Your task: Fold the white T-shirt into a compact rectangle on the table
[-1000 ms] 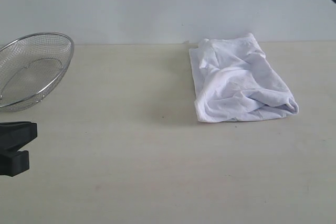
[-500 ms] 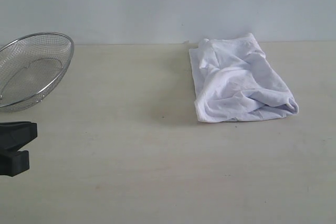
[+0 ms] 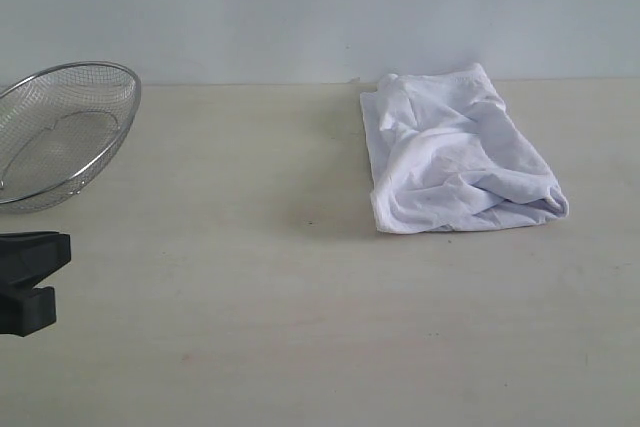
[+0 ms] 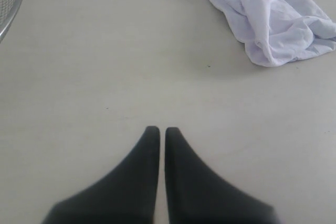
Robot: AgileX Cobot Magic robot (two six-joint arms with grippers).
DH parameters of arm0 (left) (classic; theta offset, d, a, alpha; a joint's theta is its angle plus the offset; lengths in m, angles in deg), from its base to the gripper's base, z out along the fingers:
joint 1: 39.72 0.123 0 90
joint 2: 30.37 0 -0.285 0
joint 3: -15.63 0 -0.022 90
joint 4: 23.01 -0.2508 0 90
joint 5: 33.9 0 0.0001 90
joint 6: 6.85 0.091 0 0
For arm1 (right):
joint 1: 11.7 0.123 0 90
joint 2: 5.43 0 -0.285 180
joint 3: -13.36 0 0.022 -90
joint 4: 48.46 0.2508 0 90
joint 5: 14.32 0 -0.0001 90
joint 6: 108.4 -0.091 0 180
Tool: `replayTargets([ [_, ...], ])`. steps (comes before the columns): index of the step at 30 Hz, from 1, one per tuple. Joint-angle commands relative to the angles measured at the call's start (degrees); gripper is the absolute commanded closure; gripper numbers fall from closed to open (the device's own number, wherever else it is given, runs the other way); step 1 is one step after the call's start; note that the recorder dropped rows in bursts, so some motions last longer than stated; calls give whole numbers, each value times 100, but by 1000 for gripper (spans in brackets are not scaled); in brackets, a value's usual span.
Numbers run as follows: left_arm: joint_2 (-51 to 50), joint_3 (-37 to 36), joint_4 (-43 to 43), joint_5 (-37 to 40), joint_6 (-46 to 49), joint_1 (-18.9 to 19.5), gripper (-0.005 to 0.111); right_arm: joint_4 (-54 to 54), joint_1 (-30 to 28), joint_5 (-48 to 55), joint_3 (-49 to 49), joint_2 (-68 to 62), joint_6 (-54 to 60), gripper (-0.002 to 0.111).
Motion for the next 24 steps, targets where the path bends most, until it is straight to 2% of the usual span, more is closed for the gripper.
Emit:
replayTargets([
  [1,29,-24,46,-31,-37,-19,102,-257,-24,154,39,39,-52,109],
  [3,29,-24,46,-31,-37,-19,102,-1785,-24,298,39,39,-1156,109],
  [4,29,-24,46,-31,-37,-19,102,-3473,-24,410,39,39,-2765,109],
  [5,29,-24,46,-31,-37,-19,102,-4236,-24,413,39,39,-3746,109],
  [6,29,-24,46,-31,-37,-19,102,-6148,-24,398,39,39,-5672,109],
  [7,29,-24,46,-31,-37,-19,102,-7022,-24,388,39,39,-6371,109],
  [8,29,-24,46,-31,-37,-19,102,-8418,-24,376,39,39,-7731,109],
  [9,29,-24,46,-31,-37,-19,102,-9164,-24,472,39,51,-8340,109],
  [11,29,-24,46,-31,-37,-19,102,-9825,-24,819,39,51,-8779,109],
  [15,29,-24,46,-31,-37,-19,102,-9820,-24,1039,39,119,-8302,109],
  [24,29,-24,46,-31,-37,-19,102,-9722,-24,1491,39,836,-8016,109],
])
